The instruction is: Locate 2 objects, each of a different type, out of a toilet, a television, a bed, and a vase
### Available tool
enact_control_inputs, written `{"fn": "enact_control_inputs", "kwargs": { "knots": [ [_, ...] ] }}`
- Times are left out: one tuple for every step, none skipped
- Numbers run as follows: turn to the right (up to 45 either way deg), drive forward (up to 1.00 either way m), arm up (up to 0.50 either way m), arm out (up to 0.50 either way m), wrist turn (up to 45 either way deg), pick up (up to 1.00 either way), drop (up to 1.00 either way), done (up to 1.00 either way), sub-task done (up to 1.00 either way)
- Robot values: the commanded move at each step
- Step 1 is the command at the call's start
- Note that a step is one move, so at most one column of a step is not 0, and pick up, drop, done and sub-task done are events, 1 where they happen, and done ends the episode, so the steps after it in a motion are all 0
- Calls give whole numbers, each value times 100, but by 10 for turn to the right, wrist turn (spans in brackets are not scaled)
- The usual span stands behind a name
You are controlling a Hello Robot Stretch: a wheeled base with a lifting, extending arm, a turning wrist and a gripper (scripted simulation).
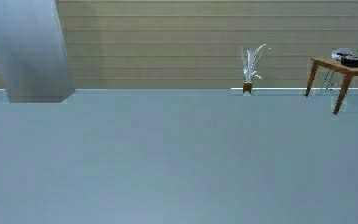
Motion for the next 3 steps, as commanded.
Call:
{"fn": "enact_control_inputs", "kwargs": {
  "knots": [
    [0, 50, 0, 0, 0, 0, 0, 0, 0],
    [420, 0, 0, 0, 0, 0, 0, 0, 0],
    [0, 70, 0, 0, 0, 0, 0, 0, 0]
  ]
}}
